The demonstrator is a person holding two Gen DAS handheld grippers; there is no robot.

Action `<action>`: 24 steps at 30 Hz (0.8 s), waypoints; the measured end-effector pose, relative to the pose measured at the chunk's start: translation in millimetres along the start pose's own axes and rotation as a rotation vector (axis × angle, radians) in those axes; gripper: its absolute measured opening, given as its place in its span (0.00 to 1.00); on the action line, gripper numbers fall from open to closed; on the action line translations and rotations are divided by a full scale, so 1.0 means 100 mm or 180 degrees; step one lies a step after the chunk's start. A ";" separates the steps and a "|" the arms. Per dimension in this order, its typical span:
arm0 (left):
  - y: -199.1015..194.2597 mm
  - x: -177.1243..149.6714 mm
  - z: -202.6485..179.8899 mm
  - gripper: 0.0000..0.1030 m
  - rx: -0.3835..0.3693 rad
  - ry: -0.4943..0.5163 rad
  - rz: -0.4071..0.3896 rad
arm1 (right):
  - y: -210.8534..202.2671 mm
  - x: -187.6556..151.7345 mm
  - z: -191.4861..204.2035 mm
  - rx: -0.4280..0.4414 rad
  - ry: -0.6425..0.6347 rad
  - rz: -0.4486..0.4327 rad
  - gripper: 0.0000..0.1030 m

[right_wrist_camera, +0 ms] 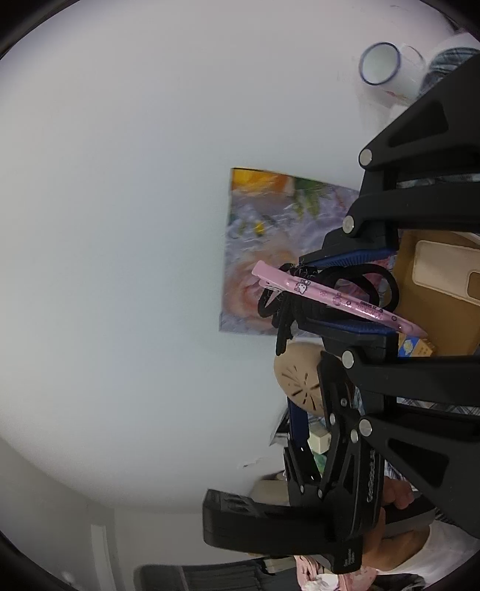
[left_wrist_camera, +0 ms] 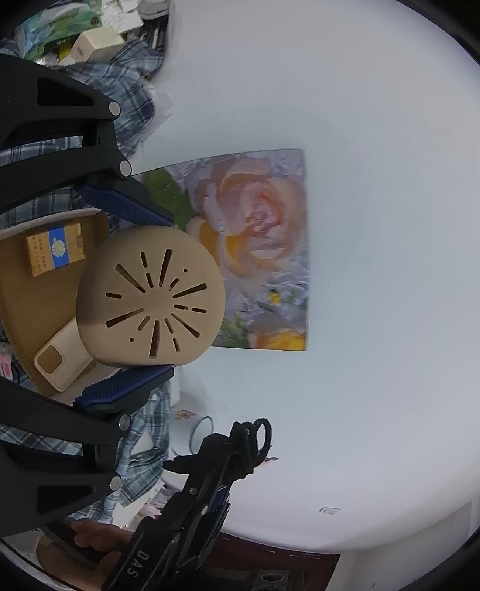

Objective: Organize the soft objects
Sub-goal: 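Lift the air freshener with the left tool while the right tool lifts the hair tie, then lower the air freshener into the box with the left tool while the right tool lowers the hair tie in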

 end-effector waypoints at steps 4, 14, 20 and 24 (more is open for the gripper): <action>0.19 -0.19 0.03 0.74 -0.0098 -0.0041 0.0143 | 0.17 -0.10 -0.06 -0.0038 0.0039 0.0149 0.24; 0.60 -0.53 0.05 0.74 -0.0189 -0.0144 0.0478 | 0.57 -0.37 -0.21 -0.0065 0.0136 0.0508 0.24; 0.91 -0.78 0.01 0.74 -0.0274 -0.0187 0.0757 | 0.74 -0.55 -0.41 -0.0226 0.0170 0.0666 0.24; 1.04 -0.90 0.01 0.74 -0.0275 -0.0190 0.0894 | 0.83 -0.67 -0.61 -0.0289 0.0279 0.0769 0.24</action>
Point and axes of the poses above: each gripper's, at about its wrist camera, not at the fingertips, and y roughly the way its jaws point, z to its left, x to its top, the point moved 3 cm from there along y, roughly the way its jaws point, and after that the axes turned 9 degrees about y, right-handed, at the moved point
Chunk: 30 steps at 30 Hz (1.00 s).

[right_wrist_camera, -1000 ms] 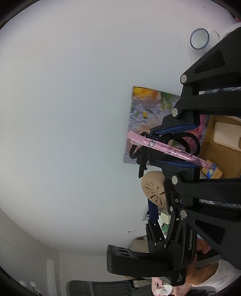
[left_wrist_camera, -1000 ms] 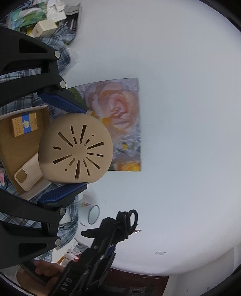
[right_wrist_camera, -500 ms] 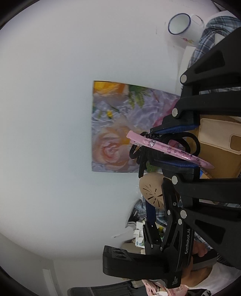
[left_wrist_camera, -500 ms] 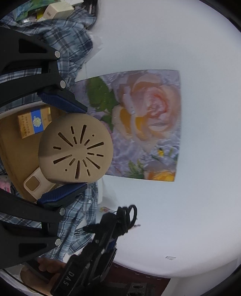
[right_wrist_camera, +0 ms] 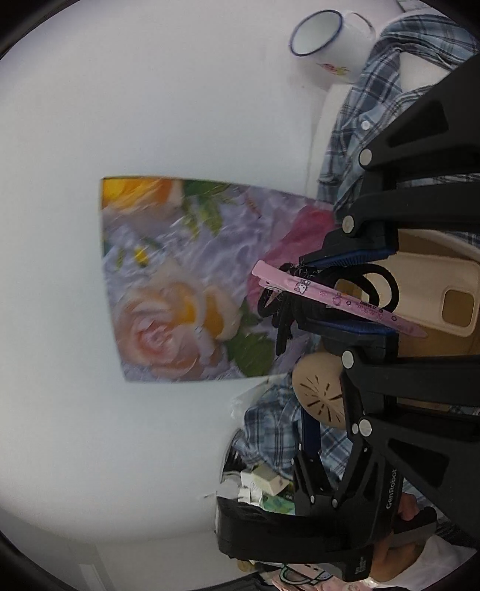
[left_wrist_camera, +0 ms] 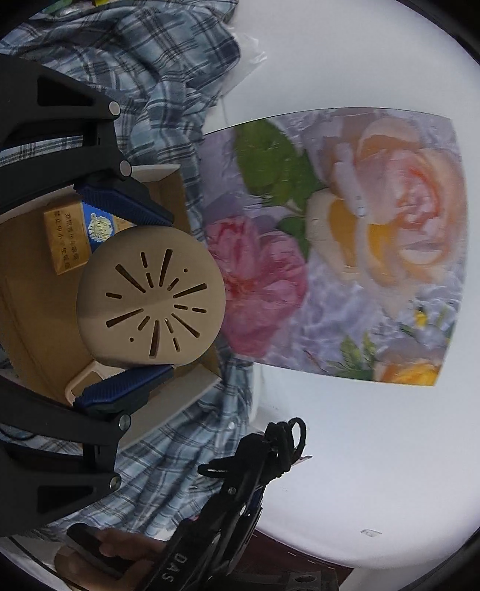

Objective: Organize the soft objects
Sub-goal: 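Lower the air freshener into the box with the left tool while the right tool lowers the hair tie in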

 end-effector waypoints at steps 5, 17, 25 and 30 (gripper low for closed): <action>0.14 -0.06 0.04 0.73 0.0005 -0.0058 0.0101 | 0.18 -0.11 -0.18 -0.0062 0.0093 0.0137 0.24; 0.34 -0.15 0.05 0.74 0.0021 -0.0077 0.0270 | 0.62 -0.42 -0.39 -0.0353 0.0091 0.0538 0.24; 0.41 -0.16 0.07 0.76 0.0037 -0.0115 0.0357 | 0.76 -0.52 -0.46 -0.0367 0.0100 0.0587 0.24; 0.41 -0.12 0.12 0.90 0.0146 -0.0170 0.0324 | 0.81 -0.54 -0.51 -0.0449 0.0125 0.0595 0.57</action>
Point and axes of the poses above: each gripper's, at about its wrist camera, not at the fingertips, and y roughly the way its jaws point, z to its left, x to its top, the point moved 3 cm from there along y, roughly the way its jaws point, and after that the axes turned 9 degrees about y, right-handed, at the moved point
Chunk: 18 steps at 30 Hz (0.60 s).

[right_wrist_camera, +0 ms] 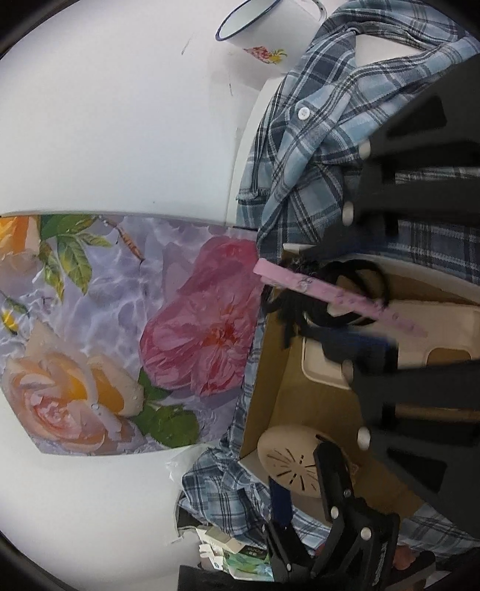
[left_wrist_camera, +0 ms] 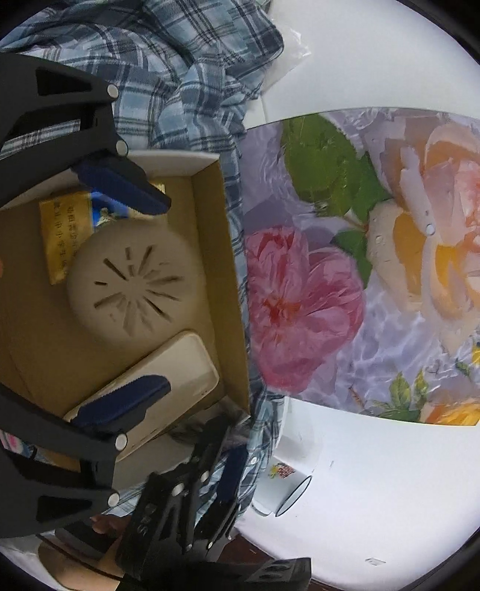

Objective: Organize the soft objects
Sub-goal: 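Lower the air freshener into the box with the left tool while the right tool lowers the hair tie in, then open both tools and raise them away from the box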

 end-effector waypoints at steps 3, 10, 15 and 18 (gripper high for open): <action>-0.04 0.01 0.02 1.00 -0.0027 -0.0003 -0.0054 | -0.07 0.02 -0.02 0.0014 0.0036 -0.0107 0.70; -0.06 0.01 0.02 1.00 0.0023 0.0013 -0.0069 | -0.15 0.05 -0.07 0.0037 0.0125 -0.0178 0.85; -0.09 0.03 0.06 1.00 0.0013 -0.0027 -0.0095 | -0.22 0.07 -0.08 0.0090 0.0171 -0.0230 0.96; -0.12 0.02 0.08 1.00 0.0036 -0.0030 -0.0119 | -0.26 0.09 -0.07 0.0127 0.0179 -0.0256 0.98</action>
Point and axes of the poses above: each gripper's, at about its wrist camera, not at the fingertips, and y roughly the way its jaws point, z to its left, x to its top, the point moved 3 cm from there along y, roughly the way its jaws point, and after that the axes turned 9 degrees about y, right-handed, at the moved point
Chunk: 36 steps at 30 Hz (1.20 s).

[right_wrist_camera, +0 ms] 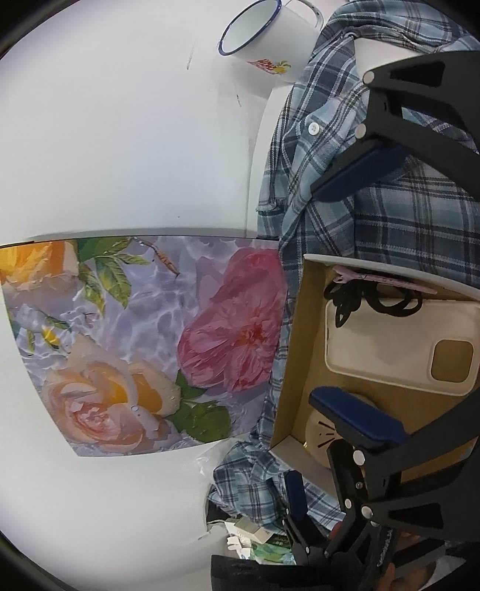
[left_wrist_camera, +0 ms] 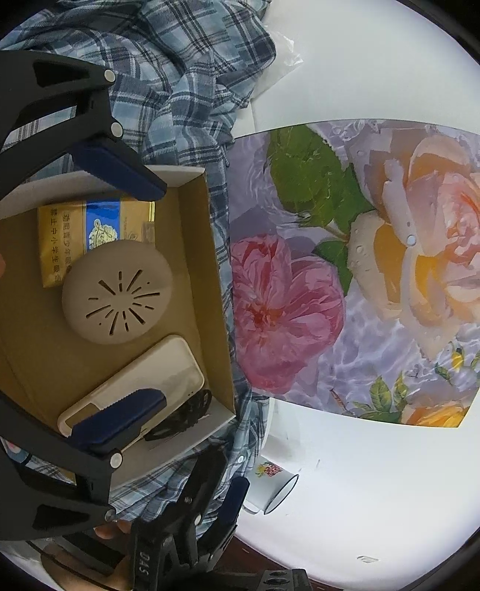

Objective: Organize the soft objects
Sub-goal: 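Open both tools and raise them away from the box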

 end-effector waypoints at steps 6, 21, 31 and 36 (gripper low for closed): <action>-0.10 0.02 0.03 1.00 -0.0034 -0.0012 -0.0089 | -0.12 0.06 0.03 0.0054 0.0006 -0.0083 0.99; -0.73 0.28 -0.05 1.00 0.0084 0.0148 -0.0549 | -0.67 0.31 0.27 0.0156 -0.0079 -0.0443 1.00; -1.35 0.47 -0.30 1.00 0.0181 0.0311 -0.0918 | -1.26 0.49 0.60 0.0248 -0.0266 -0.0794 1.00; -1.74 0.57 -0.49 1.00 0.0232 0.0355 -0.1094 | -1.73 0.62 0.83 0.0324 -0.0434 -0.1010 1.00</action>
Point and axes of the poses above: each gripper's, at about its wrist camera, not at the fingertips, and y roughly the way its jaws point, z to its left, x to its top, the point moved 3 cm from there along y, roughly the way its jaws point, and after that the axes turned 9 degrees about y, right-handed, at the moved point
